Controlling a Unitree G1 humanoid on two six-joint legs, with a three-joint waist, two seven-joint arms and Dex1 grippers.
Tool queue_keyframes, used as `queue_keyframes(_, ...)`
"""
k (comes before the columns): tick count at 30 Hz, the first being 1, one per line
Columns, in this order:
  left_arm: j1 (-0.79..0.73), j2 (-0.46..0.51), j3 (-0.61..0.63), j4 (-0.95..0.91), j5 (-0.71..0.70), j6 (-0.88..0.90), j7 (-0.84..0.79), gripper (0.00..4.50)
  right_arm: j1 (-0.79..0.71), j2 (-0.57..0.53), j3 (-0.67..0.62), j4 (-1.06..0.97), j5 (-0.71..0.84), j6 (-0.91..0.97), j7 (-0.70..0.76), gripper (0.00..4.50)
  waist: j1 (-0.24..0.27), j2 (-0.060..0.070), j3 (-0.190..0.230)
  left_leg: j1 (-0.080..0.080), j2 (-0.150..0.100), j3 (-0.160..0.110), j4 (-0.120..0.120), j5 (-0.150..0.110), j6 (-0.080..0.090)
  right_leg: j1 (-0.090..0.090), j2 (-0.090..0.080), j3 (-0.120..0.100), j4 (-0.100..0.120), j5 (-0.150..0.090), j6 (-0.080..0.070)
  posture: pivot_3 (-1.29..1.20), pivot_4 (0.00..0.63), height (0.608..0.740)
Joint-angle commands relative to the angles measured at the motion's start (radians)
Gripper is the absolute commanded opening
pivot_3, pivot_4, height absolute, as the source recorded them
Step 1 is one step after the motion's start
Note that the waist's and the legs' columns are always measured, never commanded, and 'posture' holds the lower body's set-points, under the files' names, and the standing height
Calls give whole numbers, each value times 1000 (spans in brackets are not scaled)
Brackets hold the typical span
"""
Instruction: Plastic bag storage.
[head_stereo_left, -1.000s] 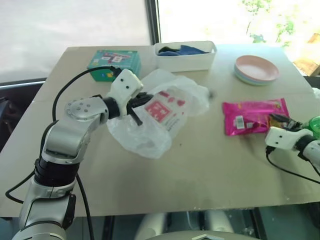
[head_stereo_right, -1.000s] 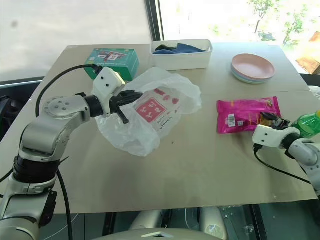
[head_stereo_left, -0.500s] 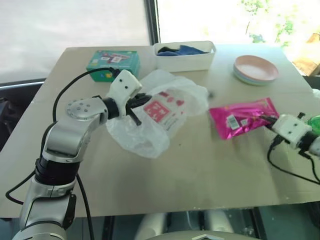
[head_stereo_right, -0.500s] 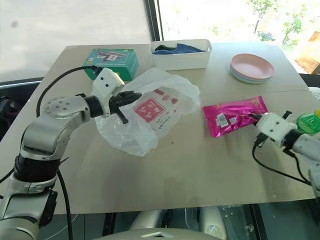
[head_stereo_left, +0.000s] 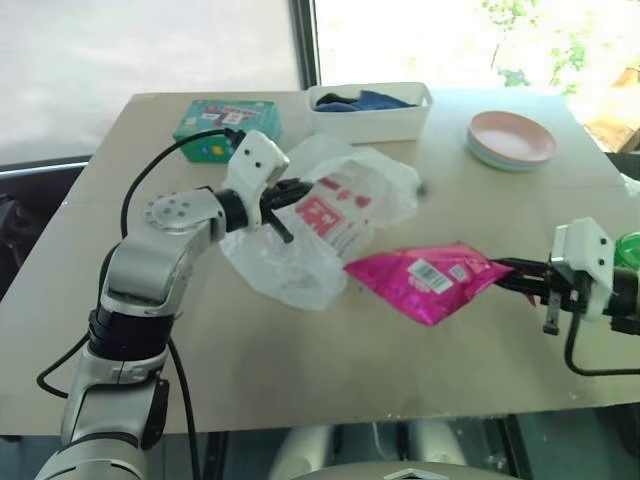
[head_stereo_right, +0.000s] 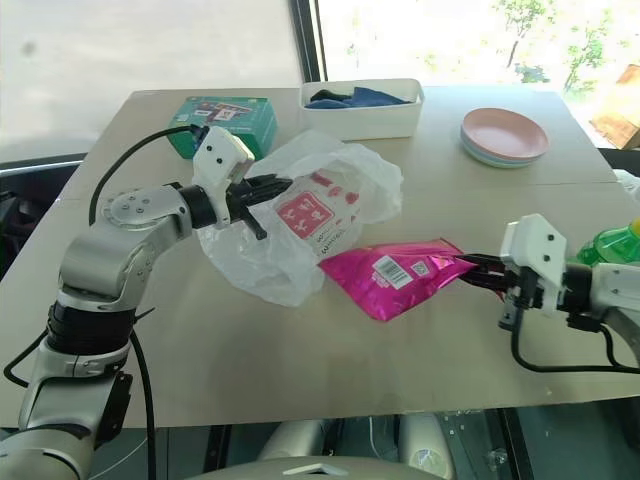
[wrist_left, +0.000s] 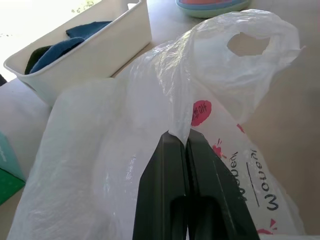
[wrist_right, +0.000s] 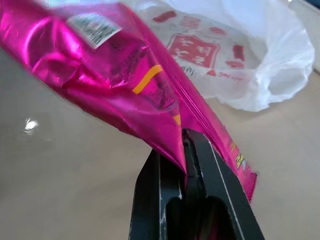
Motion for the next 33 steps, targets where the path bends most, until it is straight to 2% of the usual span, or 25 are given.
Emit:
queue_keyframes(1,-8,5,35,-48,-47,15,-28,0,-89,61,69,38,-120,-18,-107,9,-1,0,0,0,0,0,0,0,0,0,0,0,0,0,0,0,150,740)
queue_keyframes(4,-6,32,9,-81,-72,33,-80,0,-195,158,153,76,-228,-6,-224,9,-2,0,0,0,0,0,0,0,0,-1,0,0,1,0,0,0,150,740)
queue_keyframes(6,-12,29,-2,-99,-85,42,-94,0,-227,185,224,98,-346,-56,-260,9,0,0,0,0,0,0,0,0,0,-2,0,0,1,0,0,0,150,740)
queue_keyframes(8,-27,6,-7,-109,-101,55,-89,0,-253,208,299,142,-497,-124,-319,9,3,0,0,-1,-1,-1,0,0,0,-2,0,-1,1,0,0,0,150,740)
queue_keyframes(15,-59,-80,-39,-94,-129,66,-79,0,-345,320,398,235,-777,-251,-489,9,-3,0,0,-2,-2,0,0,0,0,-3,2,-1,2,0,0,0,150,740)
queue_keyframes(18,-65,-100,-68,-72,-109,41,-86,0,-376,393,413,228,-762,-260,-480,9,-7,0,0,-1,-1,0,0,0,0,-3,2,0,2,0,0,0,150,740)
queue_keyframes(23,-108,-178,-93,35,-78,-26,-67,0,-359,433,546,170,-735,-378,-326,9,-6,0,0,-1,-1,0,0,0,0,-3,3,-1,2,0,0,0,150,740)
queue_keyframes(29,-178,-261,-71,194,-37,-116,-29,0,-356,444,543,174,-667,-415,-230,9,-3,-1,0,-1,-2,-1,2,0,0,-3,3,-2,2,0,0,0,150,740)
queue_keyframes(33,-201,-309,-75,207,-76,-123,-65,0,-415,503,554,270,-669,-388,-230,9,-6,-1,0,-1,-2,-1,2,0,0,-3,3,-2,3,0,0,0,150,740)
